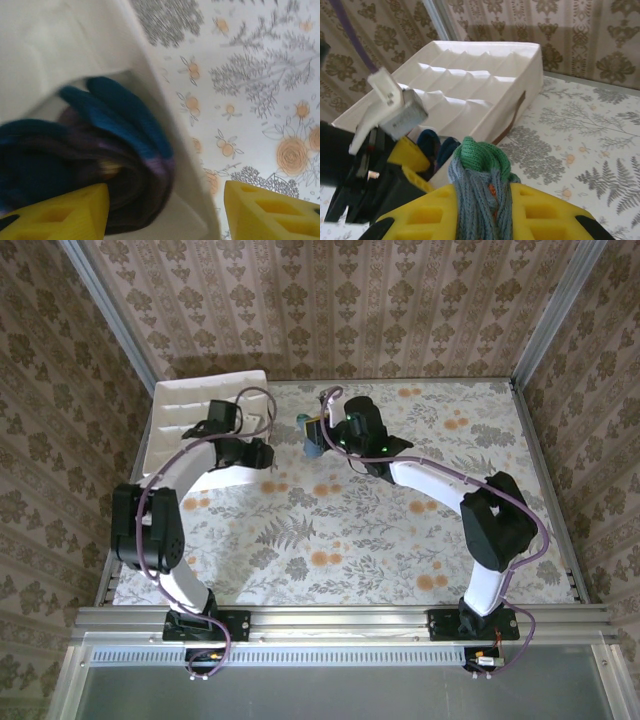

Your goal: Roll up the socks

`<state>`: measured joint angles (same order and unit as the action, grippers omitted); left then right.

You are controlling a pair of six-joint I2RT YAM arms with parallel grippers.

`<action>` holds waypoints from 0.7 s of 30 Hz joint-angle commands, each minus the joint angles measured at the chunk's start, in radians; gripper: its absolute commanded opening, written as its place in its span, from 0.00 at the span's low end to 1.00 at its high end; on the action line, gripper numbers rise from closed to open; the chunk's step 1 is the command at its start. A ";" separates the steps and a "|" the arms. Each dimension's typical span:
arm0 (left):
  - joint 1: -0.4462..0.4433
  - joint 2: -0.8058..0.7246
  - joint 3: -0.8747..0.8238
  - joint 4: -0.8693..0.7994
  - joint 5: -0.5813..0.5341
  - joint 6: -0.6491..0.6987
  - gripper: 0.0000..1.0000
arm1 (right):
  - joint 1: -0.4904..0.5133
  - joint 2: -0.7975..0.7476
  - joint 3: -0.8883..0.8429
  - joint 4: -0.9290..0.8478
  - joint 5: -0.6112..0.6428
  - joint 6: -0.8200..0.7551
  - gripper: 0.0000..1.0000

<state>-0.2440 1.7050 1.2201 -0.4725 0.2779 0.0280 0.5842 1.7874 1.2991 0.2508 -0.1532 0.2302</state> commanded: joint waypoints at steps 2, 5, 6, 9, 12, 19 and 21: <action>-0.112 0.038 0.050 -0.053 -0.015 0.015 0.55 | -0.032 -0.064 -0.081 0.053 0.078 0.019 0.00; -0.206 0.073 0.081 -0.052 -0.022 -0.005 0.55 | -0.071 -0.137 -0.151 0.056 0.113 0.017 0.00; -0.263 0.086 0.096 -0.051 -0.022 -0.014 0.55 | -0.086 -0.169 -0.177 0.053 0.120 0.013 0.00; -0.372 0.131 0.151 -0.051 -0.019 -0.045 0.55 | -0.129 -0.277 -0.262 0.032 0.146 0.003 0.00; -0.485 0.172 0.206 -0.035 -0.013 -0.084 0.55 | -0.174 -0.405 -0.346 -0.009 0.171 -0.002 0.00; -0.680 0.197 0.290 0.010 -0.028 -0.141 0.55 | -0.259 -0.710 -0.509 -0.119 0.204 -0.017 0.00; -0.699 0.163 0.281 0.033 -0.023 -0.140 0.56 | -0.262 -0.758 -0.532 -0.142 0.201 -0.029 0.00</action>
<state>-0.9363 1.9148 1.4788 -0.4610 0.2501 -0.0746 0.3264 1.0805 0.8032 0.1780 0.0250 0.2295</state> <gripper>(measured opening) 0.555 0.210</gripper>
